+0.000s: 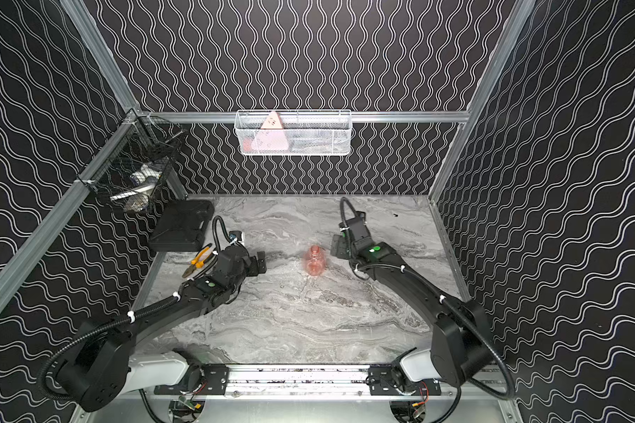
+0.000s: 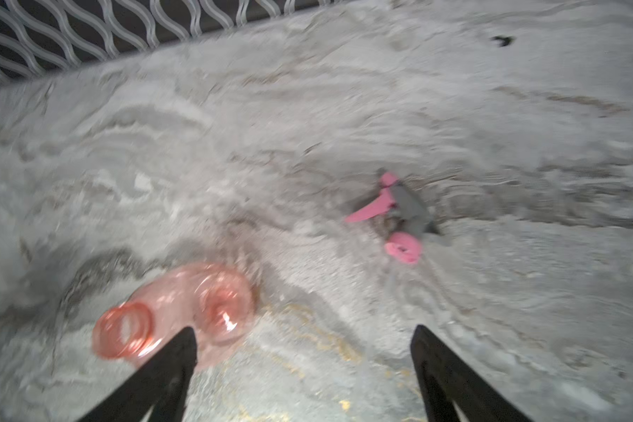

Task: Attach spray nozzles to spray bottles
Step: Pick up the spray bottle from the center of the board.

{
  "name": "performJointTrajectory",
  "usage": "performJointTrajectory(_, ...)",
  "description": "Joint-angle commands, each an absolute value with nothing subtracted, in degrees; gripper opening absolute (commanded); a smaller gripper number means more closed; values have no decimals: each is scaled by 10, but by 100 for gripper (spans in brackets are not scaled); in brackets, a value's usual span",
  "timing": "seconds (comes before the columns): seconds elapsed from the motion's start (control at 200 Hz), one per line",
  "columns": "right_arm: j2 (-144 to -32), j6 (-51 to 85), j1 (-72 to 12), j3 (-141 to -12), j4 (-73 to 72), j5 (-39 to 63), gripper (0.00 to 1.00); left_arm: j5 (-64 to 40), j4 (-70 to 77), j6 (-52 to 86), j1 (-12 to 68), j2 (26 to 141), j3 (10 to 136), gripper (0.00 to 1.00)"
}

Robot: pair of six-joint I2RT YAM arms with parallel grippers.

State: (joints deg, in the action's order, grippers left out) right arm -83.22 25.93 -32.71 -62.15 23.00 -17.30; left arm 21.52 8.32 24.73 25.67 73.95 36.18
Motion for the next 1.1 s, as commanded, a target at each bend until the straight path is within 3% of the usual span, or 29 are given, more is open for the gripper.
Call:
performJointTrajectory(0.0,-857,247,-370,-639,228,-173,87,221,70,290,255,750,354,99)
performJointTrajectory(0.345,-932,218,-426,-703,219,-191,84,104,169,280,254,779,306,99)
performJointTrajectory(0.485,-966,212,-428,-732,228,-188,71,74,198,277,254,804,306,99)
performJointTrajectory(0.731,-995,210,-430,-757,244,-198,59,61,217,274,255,818,304,99)
performJointTrajectory(1.096,-1006,202,-439,-760,256,-232,53,73,235,261,254,788,284,99)
